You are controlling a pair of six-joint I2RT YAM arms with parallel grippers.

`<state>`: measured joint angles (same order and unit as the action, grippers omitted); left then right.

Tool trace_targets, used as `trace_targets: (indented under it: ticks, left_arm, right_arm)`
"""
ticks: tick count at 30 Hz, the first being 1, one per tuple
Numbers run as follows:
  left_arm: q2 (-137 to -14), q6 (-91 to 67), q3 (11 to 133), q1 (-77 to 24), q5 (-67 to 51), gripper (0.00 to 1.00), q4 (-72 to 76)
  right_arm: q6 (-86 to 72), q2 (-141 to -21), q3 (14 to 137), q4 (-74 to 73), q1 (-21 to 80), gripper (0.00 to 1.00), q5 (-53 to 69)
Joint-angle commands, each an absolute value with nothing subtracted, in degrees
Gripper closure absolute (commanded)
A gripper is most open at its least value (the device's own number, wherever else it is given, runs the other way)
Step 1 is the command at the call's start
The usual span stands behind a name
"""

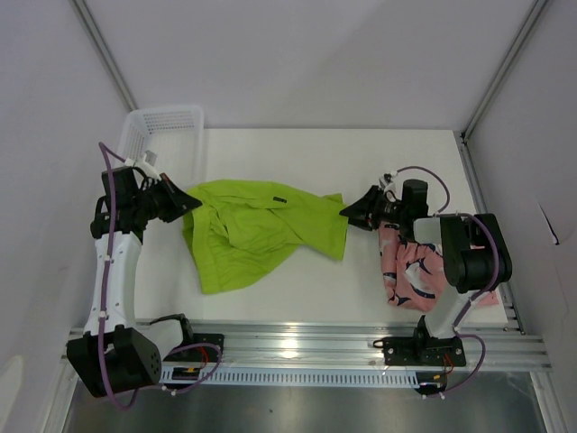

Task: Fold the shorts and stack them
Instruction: Flatten the shorts out

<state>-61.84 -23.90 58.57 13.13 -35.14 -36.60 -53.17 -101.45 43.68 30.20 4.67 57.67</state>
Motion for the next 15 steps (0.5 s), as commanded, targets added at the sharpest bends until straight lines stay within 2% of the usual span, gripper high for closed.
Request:
trace_targets:
  ticks: [1,6,10,15]
  left_arm:
    - [-59.9,-23.5,59.6,13.0,-36.5,1.00,-35.2]
    - [-59.6,-23.4,59.6,13.0,-36.3,1.00,-35.4]
    - [-59.2,-23.5,59.6,13.0,-36.1,1.00,-35.5]
    - [-59.2,-23.5,59.7,13.0,-36.0,1.00,-35.6]
  right_arm:
    - [-48.4,-100.1,42.6,26.6,5.9,0.53,54.7]
    - [-45.4,-99.3,41.7,23.1,6.0,0.55,50.1]
    - [-45.0,-98.8,41.0,23.3,6.0,0.68,49.3]
    - [-44.6,-98.3,41.2,22.6,6.0,0.72,48.0]
